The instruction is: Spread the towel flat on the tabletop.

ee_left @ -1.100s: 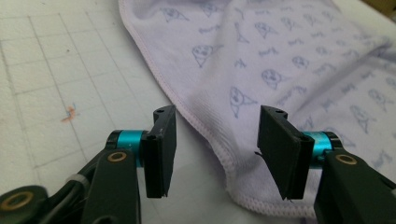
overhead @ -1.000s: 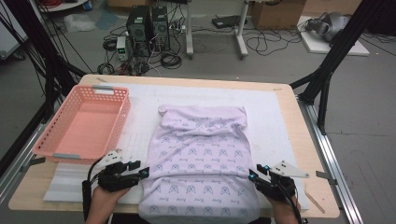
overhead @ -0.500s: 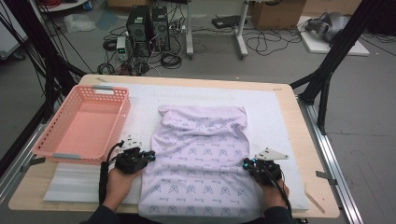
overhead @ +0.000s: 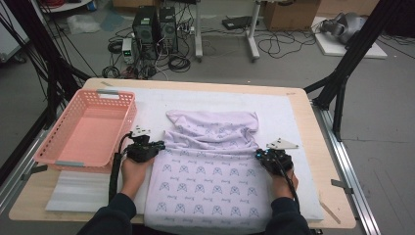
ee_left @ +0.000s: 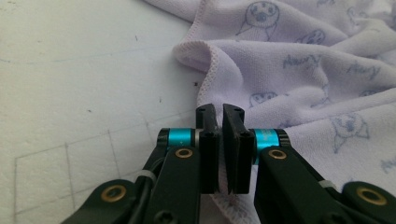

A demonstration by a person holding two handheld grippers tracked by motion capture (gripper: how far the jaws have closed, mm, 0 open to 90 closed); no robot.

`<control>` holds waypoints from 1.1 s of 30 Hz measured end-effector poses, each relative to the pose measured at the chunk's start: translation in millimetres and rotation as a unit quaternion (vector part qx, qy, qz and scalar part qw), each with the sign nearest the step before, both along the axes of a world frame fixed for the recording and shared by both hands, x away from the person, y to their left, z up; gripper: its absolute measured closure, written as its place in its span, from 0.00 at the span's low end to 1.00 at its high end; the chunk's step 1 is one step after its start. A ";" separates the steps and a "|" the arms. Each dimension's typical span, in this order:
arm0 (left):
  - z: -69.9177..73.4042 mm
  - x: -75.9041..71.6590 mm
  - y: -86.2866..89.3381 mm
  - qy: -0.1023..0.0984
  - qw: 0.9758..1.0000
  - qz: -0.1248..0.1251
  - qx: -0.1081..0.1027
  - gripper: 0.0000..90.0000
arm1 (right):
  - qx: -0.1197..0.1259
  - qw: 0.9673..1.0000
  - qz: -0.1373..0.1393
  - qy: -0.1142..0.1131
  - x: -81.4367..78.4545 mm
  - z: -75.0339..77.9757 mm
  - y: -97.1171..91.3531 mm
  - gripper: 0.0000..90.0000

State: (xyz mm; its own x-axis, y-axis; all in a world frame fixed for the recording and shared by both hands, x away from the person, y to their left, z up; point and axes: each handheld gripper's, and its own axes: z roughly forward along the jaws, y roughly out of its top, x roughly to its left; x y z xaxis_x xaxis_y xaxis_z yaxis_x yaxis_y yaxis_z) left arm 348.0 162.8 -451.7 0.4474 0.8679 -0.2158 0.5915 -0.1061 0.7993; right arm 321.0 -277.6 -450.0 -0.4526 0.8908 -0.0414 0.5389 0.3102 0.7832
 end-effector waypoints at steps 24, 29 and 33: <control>-0.8 -63.1 27.8 0.001 0.996 -0.092 -0.023 0.42 | 0.026 0.997 0.076 0.014 -62.1 -0.3 -12.5 0.29; -1.5 -68.8 23.4 0.006 0.994 -0.111 0.003 0.57 | 0.003 0.996 0.083 0.018 -66.7 -1.8 -6.8 0.41; -1.1 -72.3 21.2 -0.001 0.993 -0.115 0.027 0.75 | 0.018 0.995 0.095 0.026 -70.5 -1.6 -4.3 0.68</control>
State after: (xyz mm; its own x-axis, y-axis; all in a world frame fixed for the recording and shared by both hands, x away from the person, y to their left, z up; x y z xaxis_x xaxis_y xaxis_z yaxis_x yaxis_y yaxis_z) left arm 275.7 184.0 -452.8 0.6353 0.7533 -0.1703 0.5447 -0.2807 0.7902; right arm 250.5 -281.9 -451.6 -0.6134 0.7896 0.0168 0.5139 0.3830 0.7676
